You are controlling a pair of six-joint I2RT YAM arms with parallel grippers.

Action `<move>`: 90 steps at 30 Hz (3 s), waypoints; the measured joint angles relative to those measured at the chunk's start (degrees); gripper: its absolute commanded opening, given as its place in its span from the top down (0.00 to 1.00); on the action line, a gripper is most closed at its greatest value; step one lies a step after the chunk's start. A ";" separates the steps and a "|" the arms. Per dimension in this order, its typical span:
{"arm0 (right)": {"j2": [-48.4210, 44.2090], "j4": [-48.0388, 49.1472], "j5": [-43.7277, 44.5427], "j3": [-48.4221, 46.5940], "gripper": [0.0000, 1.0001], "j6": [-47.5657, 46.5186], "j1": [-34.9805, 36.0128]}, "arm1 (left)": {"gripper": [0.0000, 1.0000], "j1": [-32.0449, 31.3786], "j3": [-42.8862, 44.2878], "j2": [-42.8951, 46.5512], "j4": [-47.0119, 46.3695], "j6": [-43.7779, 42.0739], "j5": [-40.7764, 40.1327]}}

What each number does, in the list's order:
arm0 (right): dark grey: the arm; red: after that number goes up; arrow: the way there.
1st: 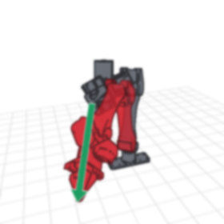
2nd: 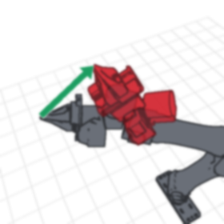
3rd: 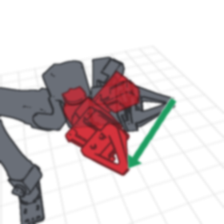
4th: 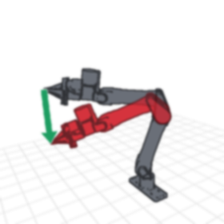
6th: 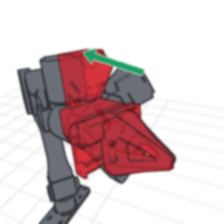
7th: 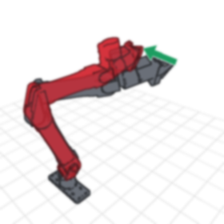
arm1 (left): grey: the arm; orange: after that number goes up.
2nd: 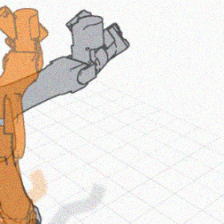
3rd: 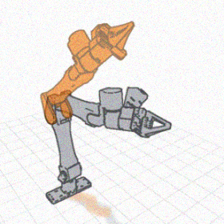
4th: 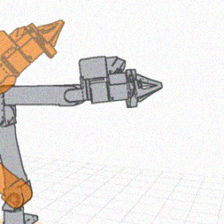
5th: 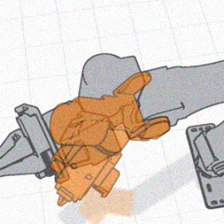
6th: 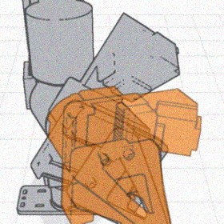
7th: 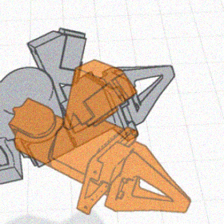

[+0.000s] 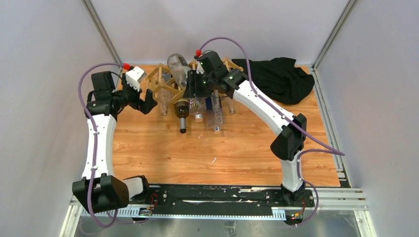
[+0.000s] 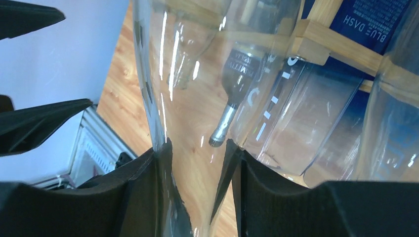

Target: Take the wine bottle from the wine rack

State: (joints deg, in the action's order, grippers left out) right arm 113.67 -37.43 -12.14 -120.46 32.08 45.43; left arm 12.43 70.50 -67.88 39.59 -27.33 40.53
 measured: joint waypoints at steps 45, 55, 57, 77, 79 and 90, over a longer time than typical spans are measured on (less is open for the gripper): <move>-15.96 -12.74 -19.89 12.11 1.00 -17.07 6.64 | 0.00 -9.86 -14.71 24.63 -1.77 -41.77 5.42; -15.96 -16.33 -20.39 12.11 1.00 -20.59 7.48 | 0.00 -9.90 -21.24 29.99 -2.86 -48.81 6.54; -15.96 -16.90 -20.65 12.11 1.00 -21.20 7.58 | 0.00 -9.90 -22.64 31.21 -3.04 -50.40 6.80; -16.55 -17.14 -20.52 12.11 1.00 -23.98 12.20 | 0.02 -13.73 -24.63 31.67 -2.03 -57.51 9.14; -16.55 -17.25 -20.20 12.09 1.00 -24.00 12.26 | 0.07 -14.25 -24.63 31.26 -2.03 -57.59 8.70; -16.46 -17.64 -17.79 12.09 0.82 -24.70 12.46 | 0.93 -15.19 -25.75 30.40 -3.50 -60.96 6.95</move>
State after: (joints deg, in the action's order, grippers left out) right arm 97.21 -55.07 -29.93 -108.38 7.38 57.89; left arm -2.76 44.75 -37.47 36.10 -88.29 47.48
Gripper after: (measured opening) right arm 0.513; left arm 0.878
